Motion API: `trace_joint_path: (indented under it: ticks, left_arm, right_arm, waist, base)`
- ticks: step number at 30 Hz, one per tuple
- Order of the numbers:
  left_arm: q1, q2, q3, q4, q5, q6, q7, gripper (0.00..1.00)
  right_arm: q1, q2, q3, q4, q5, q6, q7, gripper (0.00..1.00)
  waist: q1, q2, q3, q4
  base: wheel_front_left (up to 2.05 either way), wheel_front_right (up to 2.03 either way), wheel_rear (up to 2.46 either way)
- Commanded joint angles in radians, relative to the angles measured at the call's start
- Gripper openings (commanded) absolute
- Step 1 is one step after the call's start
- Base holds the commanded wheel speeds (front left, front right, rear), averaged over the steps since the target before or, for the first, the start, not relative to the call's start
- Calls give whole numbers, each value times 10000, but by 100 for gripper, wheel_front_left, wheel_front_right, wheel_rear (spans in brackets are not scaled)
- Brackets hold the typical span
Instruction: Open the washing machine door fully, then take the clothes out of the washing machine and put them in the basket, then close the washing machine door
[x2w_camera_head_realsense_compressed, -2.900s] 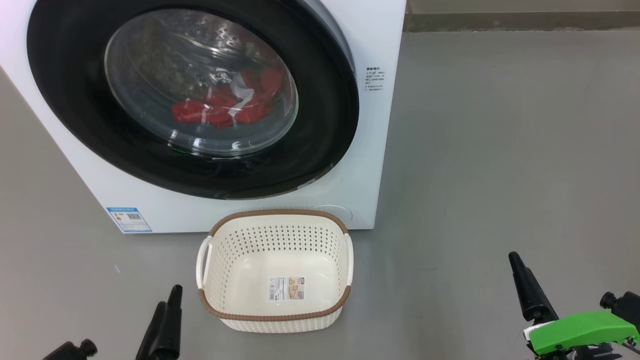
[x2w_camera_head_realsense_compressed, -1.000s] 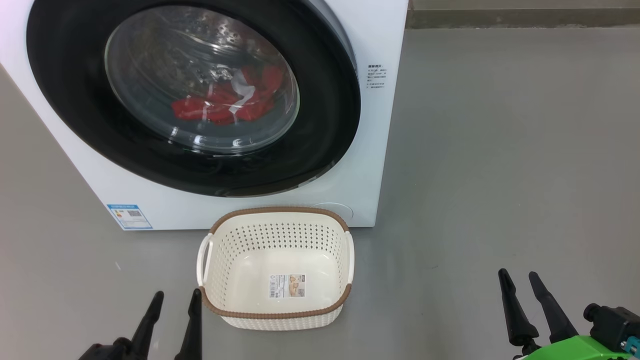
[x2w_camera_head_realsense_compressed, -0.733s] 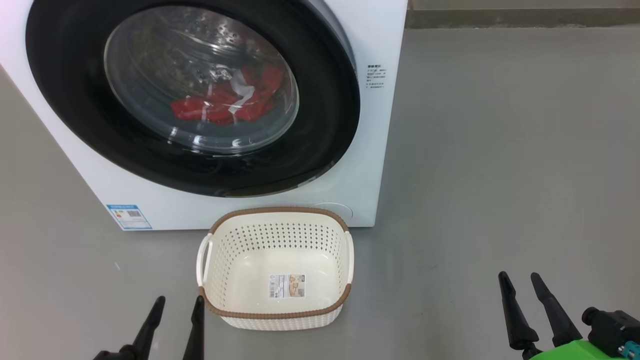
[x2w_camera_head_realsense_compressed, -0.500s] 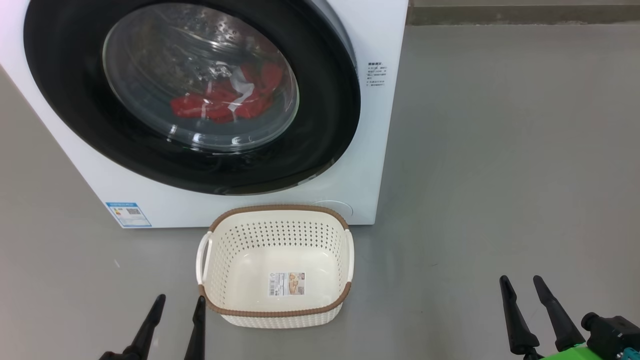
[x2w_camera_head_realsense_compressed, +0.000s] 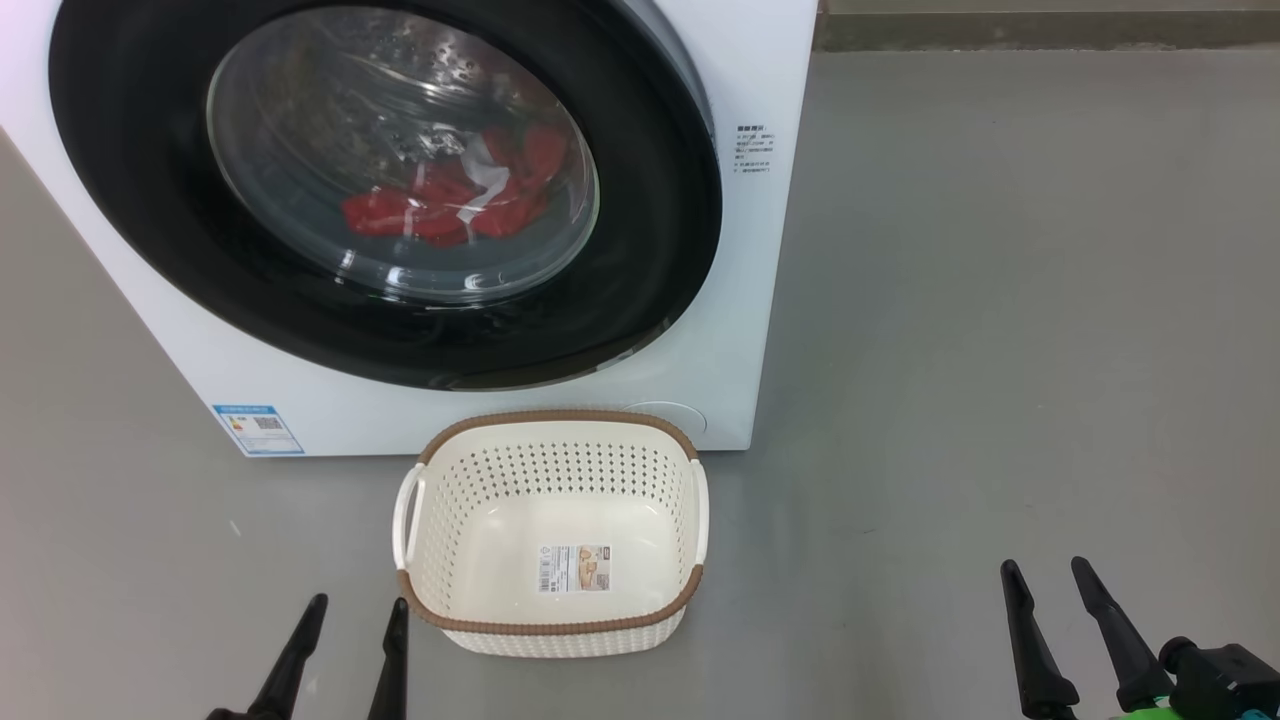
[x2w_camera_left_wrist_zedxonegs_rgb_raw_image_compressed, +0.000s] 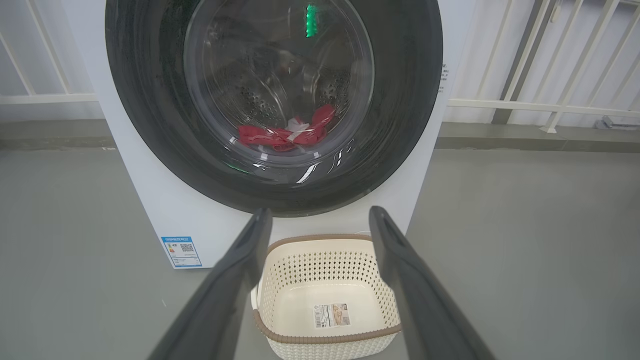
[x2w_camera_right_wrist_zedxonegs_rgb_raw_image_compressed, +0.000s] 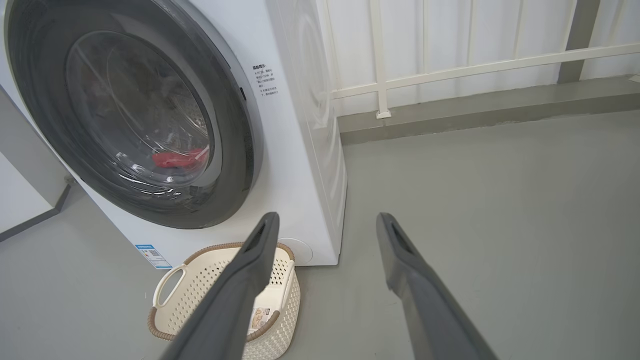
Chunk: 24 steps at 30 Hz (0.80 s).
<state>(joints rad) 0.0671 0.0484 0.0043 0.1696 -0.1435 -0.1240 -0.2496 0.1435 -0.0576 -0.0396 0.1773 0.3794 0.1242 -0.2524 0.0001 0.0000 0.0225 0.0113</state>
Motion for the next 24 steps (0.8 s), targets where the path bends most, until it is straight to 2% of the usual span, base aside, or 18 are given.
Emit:
trace_joint_path:
  ticks: [1,11,12,13,14,19,24]
  left_arm:
    - [-170,38,341,-177,-96,-54,-122,100]
    - [-179,28,252,-236,-170,-64,-122,100]
    - [-187,28,232,-256,-183,-65,-122,100]
    - [-198,27,207,-281,-220,-65,-122,100]
    - [-202,26,169,-300,-266,-65,-122,100]
    - [-269,23,70,-415,-419,-66,-122,100]
    - [-500,22,-91,-481,-567,-66,-122,100]
  right_arm:
    - [-146,-124,178,-239,11,65,-93,100]
    - [-145,-74,221,-288,72,65,-93,100]
    - [-164,-62,256,-308,173,65,-93,48]
    - [-199,-48,271,-352,291,65,-93,5]
    - [-232,-35,315,-373,412,65,-93,0]
    - [-877,21,539,-461,1315,65,-93,0]
    - [-2287,46,631,-414,2178,65,-93,0]
  waist:
    - [-1,0,9,-3]
    - [-1,0,34,16]
    - [-1,0,48,30]
    - [-1,0,62,50]
    - [-1,0,72,72]
    - [-1,0,317,198]
    - [-1,0,719,408]
  base:
    - [0,0,0]
    - [0,0,0]
    - [0,0,0]
    - [0,0,0]
    - [0,0,0]
    - [0,0,0]
    - [0,0,0]
